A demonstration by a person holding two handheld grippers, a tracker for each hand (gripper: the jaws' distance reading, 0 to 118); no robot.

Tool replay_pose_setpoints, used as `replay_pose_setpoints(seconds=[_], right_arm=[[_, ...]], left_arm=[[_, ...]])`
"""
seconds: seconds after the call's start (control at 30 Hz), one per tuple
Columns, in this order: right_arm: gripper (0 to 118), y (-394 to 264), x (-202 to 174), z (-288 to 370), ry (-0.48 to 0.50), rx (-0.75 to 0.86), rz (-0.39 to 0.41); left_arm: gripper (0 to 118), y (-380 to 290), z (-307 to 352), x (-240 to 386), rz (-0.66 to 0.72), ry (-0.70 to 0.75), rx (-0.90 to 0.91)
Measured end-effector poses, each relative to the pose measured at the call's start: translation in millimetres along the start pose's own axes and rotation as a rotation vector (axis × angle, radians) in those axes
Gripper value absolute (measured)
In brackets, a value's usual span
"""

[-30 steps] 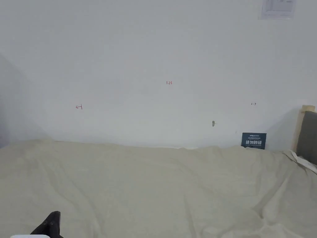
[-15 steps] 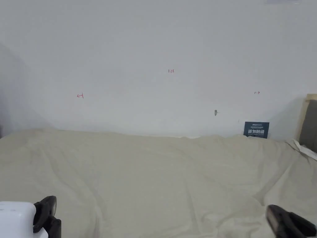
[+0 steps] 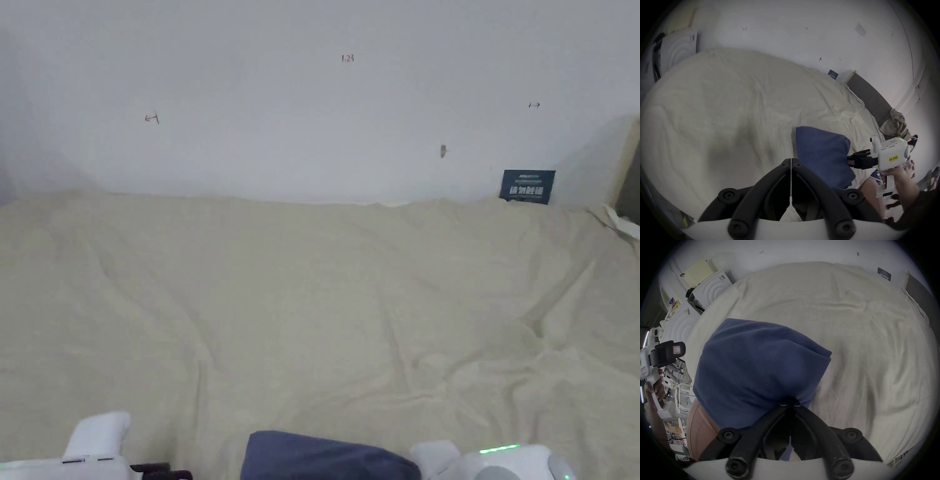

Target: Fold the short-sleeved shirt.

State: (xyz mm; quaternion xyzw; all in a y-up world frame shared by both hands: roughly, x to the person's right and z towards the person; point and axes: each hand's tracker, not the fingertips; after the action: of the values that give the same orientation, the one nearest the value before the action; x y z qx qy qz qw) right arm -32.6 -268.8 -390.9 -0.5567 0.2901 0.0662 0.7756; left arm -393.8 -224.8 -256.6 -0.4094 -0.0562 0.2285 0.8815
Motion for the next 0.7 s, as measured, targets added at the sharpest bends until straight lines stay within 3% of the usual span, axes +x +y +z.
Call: replay_pose_setpoints(seconds=[0.07, 0.1, 0.2, 0.4, 0.5, 0.63, 0.7], right_arm=[[0, -0.1, 2.5, -0.8, 0.008, -0.003, 0.014], [0, -2.4, 3.0, 1.5, 0.016, 0.001, 0.013], [0, -6.8, 8.2, 1.7, 0.043, 0.021, -0.018], [0, -8.2, 11.2, 1.4, 0.064, 0.03, -0.045], [0, -6.6, 10.0, 0.7, 0.064, 0.023, -0.045], [0, -6.1, 10.1, -0.1, 0.065, 0.022, -0.041], [0, -7.3, 10.9, 0.1, 0.069, 0.026, -0.041]], left_arm=[[5, 9.9, -18.1, -16.7, 0.073, -0.126, -0.065], [27, 14.1, -27.5, -24.9, 0.104, -0.204, -0.1], [114, 20.6, -56.9, -41.3, 0.172, -0.39, -0.169], [118, 21.1, -120.2, -50.3, 0.372, -0.639, -0.363], [118, 20.7, -142.6, -31.1, 0.406, -0.722, -0.419], [118, 16.1, -151.8, -10.7, 0.386, -0.697, -0.438], [118, 17.2, -145.1, -3.7, 0.277, -0.672, -0.431]])
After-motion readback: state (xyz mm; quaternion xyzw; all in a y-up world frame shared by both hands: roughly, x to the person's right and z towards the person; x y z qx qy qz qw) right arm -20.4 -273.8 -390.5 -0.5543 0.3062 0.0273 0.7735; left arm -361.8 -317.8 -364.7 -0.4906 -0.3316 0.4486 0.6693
